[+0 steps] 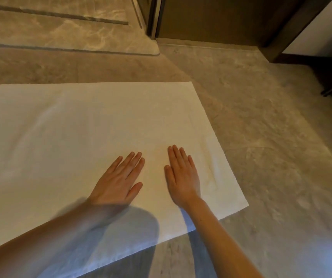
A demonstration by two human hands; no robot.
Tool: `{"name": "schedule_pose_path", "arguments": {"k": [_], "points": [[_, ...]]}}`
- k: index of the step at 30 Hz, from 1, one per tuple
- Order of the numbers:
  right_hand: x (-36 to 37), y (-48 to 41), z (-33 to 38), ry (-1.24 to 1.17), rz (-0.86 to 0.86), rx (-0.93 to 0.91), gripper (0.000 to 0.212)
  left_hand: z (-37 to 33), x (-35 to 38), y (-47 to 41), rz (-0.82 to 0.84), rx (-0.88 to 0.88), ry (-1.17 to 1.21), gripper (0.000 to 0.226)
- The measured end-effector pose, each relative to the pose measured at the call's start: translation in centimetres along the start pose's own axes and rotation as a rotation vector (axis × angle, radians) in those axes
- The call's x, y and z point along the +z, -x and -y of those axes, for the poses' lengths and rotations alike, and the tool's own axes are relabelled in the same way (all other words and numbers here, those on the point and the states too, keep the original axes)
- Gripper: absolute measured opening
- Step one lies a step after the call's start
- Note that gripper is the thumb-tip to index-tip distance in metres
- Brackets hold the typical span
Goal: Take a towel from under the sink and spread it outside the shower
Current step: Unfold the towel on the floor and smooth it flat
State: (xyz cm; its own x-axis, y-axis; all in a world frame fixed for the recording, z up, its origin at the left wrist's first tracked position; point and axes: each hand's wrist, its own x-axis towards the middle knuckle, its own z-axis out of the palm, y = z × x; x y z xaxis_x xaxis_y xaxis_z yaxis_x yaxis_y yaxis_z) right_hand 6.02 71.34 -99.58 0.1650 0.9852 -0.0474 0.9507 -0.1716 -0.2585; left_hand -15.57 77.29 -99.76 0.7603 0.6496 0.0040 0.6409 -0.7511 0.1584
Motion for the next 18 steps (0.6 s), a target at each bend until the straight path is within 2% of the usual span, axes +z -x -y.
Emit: {"name": "schedule_pose_path", "arguments": {"k": [6, 12, 14, 18], "points": [[-2.5, 1.3, -7.8, 0.024, -0.030, 0.165, 0.057, 0.2, 1.0, 0.3, -0.079, 0.014, 0.049, 0.061], [-3.0, 1.8, -8.7, -0.005, -0.104, 0.419, 0.057, 0.0, 0.7, 0.4, -0.097, 0.019, 0.068, 0.061], [-3.1, 0.5, -7.0, 0.009, -0.124, 0.365, 0.058, 0.1, 0.9, 0.5, -0.087, 0.022, 0.061, 0.062], [-2.6, -3.8, -2.7, -0.071, -0.054, 0.023, 0.058, 0.3, 1.3, 0.5, -0.132, 0.047, 0.098, 0.059]]}}
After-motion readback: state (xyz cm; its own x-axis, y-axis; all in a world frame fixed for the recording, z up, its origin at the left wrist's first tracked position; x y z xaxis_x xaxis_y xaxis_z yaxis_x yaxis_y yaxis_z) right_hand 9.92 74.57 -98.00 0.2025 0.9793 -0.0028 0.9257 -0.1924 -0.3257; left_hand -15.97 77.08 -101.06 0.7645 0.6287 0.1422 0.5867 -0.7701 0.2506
